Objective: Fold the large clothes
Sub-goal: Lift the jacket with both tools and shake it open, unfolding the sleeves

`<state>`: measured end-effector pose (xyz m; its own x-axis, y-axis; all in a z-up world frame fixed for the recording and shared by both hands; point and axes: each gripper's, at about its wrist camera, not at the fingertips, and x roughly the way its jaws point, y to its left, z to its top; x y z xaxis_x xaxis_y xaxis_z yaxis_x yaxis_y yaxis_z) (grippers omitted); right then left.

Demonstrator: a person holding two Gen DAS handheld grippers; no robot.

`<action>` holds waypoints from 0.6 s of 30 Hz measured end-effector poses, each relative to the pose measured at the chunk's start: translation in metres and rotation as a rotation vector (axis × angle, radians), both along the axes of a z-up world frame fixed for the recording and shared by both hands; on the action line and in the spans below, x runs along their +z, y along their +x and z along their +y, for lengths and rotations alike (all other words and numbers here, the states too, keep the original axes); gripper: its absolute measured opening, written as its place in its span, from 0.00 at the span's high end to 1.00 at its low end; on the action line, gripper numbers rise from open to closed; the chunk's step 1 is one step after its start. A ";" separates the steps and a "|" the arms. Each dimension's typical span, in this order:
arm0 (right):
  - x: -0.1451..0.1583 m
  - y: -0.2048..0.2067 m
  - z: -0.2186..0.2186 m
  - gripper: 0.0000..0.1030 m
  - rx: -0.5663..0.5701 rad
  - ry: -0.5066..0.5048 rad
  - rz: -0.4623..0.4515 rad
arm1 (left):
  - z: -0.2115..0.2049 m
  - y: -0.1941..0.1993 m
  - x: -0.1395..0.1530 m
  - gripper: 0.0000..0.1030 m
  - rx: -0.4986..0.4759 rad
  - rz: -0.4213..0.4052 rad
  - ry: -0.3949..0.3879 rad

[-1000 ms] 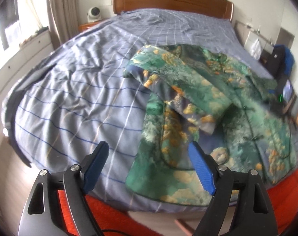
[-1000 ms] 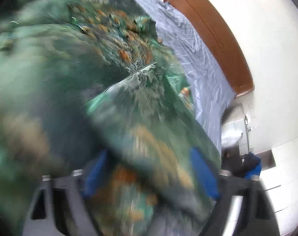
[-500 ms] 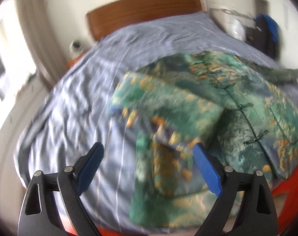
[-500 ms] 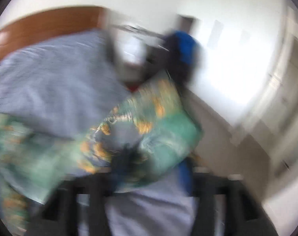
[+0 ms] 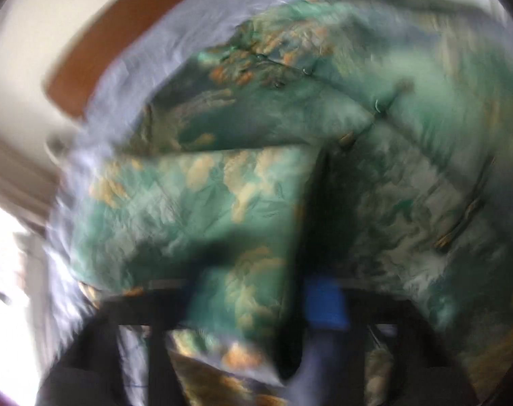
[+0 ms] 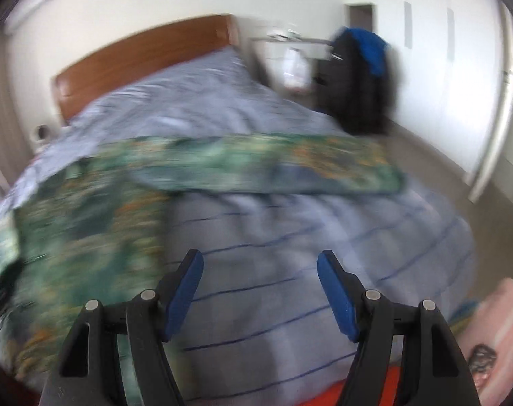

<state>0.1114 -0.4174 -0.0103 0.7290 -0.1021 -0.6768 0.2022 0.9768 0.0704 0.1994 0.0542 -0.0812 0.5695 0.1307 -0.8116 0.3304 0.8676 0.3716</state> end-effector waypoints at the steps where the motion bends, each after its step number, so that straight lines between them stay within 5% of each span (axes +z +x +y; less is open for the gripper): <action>1: 0.003 -0.009 0.012 0.33 0.032 -0.005 -0.016 | 0.012 0.000 0.014 0.90 0.047 -0.029 -0.027; 5: 0.024 -0.021 0.064 0.28 0.163 -0.088 -0.113 | 0.116 -0.014 0.097 0.89 0.306 -0.217 -0.175; 8: 0.029 -0.015 0.077 0.26 0.190 -0.120 -0.146 | 0.223 -0.035 0.130 0.64 0.609 -0.342 -0.194; 10: 0.030 -0.012 0.083 0.26 0.203 -0.116 -0.151 | 0.286 -0.059 0.131 0.32 0.824 -0.399 -0.163; 13: 0.024 -0.009 0.089 0.26 0.217 -0.113 -0.130 | 0.369 -0.103 0.118 0.29 1.099 -0.403 -0.167; 15: 0.016 -0.003 0.086 0.26 0.218 -0.093 -0.091 | 0.390 -0.132 0.104 0.29 1.172 -0.358 -0.233; 18: 0.002 0.005 0.068 0.25 0.200 -0.030 -0.018 | 0.356 -0.148 0.082 0.29 1.049 -0.246 -0.348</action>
